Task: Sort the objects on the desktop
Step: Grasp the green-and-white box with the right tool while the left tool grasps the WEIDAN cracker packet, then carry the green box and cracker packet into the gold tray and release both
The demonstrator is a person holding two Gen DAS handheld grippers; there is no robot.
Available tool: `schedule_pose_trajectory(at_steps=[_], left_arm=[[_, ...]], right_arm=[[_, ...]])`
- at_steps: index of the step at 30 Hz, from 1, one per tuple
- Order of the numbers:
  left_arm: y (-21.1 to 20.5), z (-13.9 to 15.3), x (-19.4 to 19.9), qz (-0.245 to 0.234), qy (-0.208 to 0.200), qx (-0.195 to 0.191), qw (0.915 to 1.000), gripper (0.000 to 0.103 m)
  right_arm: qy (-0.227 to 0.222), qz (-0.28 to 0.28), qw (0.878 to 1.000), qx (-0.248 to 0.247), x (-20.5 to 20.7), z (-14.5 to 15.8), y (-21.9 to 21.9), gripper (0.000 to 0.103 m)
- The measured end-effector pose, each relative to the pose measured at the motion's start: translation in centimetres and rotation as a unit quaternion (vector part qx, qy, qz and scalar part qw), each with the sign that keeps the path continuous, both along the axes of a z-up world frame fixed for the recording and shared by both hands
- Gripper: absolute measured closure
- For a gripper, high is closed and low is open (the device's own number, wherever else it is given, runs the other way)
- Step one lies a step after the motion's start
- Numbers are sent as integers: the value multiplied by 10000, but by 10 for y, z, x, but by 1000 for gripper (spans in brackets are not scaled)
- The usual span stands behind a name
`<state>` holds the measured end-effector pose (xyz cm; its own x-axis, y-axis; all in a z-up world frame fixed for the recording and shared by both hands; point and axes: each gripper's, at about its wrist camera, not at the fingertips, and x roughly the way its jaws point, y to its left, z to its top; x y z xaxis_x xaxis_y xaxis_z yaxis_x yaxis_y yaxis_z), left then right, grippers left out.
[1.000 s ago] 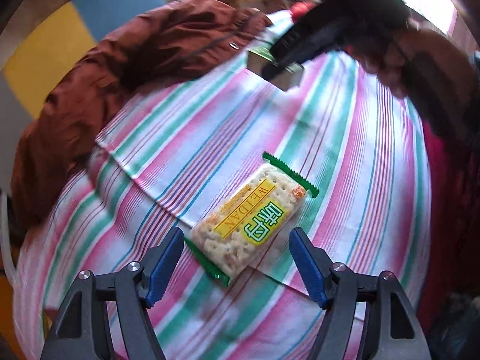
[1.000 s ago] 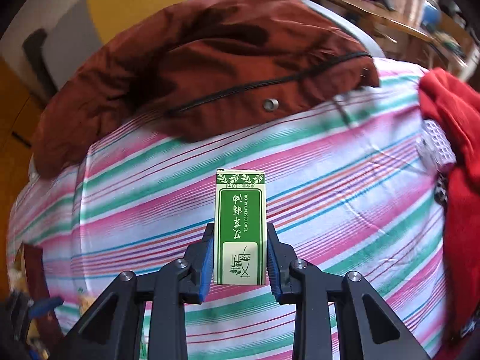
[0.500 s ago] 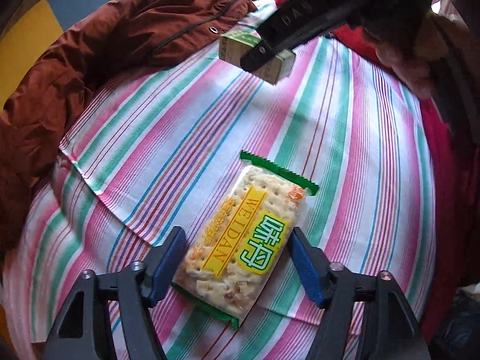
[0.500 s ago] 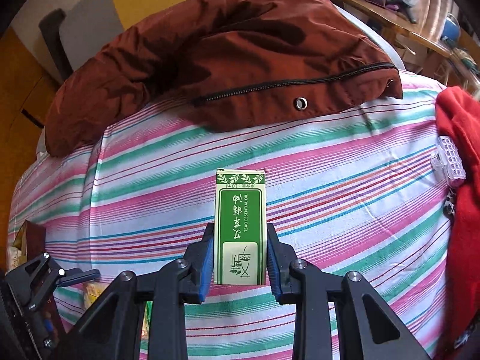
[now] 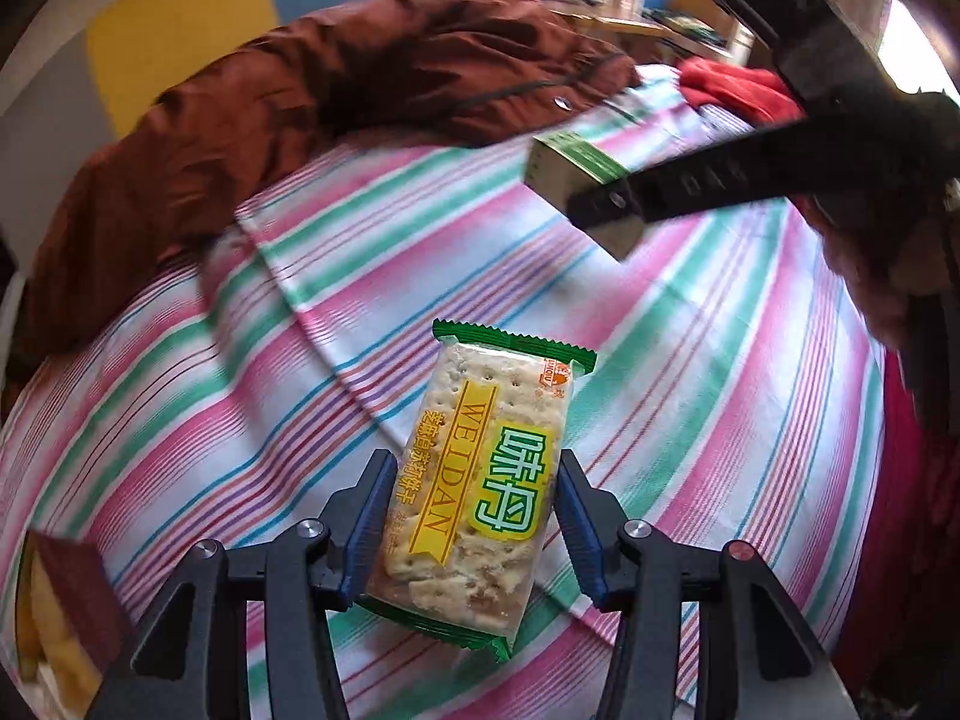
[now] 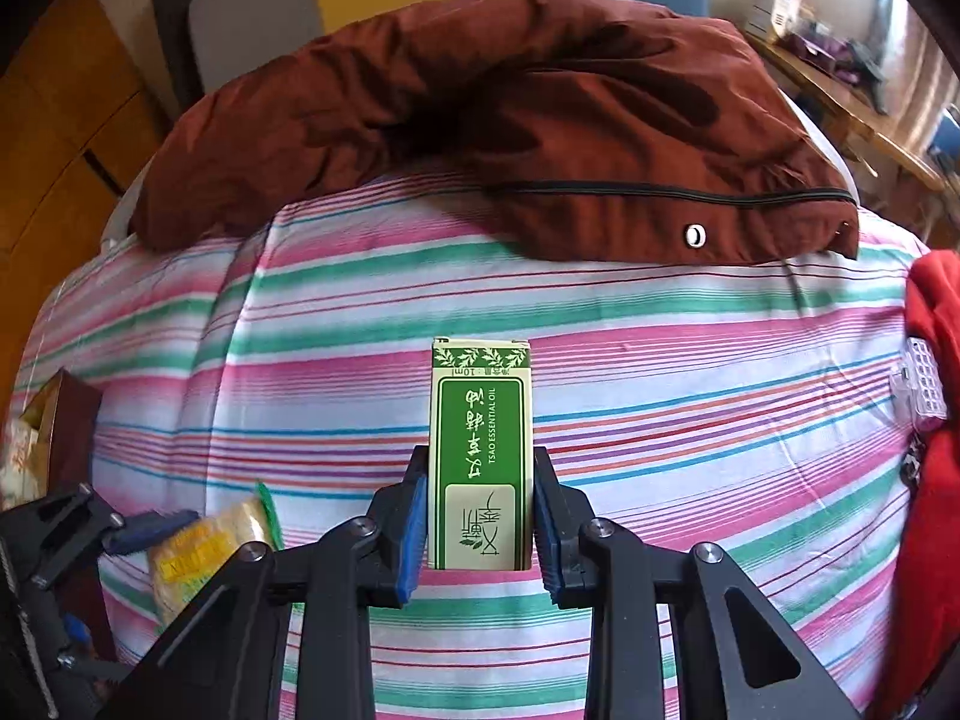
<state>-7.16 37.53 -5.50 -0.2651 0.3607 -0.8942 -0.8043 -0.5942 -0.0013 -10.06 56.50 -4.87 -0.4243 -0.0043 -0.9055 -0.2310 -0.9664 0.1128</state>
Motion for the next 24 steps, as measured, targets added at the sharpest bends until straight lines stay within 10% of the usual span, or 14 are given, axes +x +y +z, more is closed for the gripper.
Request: schedule_pose_trajectory(at_steps=[24], left_arm=[[-63, 55, 11, 1265, 674, 487, 9885, 50]], right_arm=[[398, 1032, 9938, 133, 6, 10, -69, 72]])
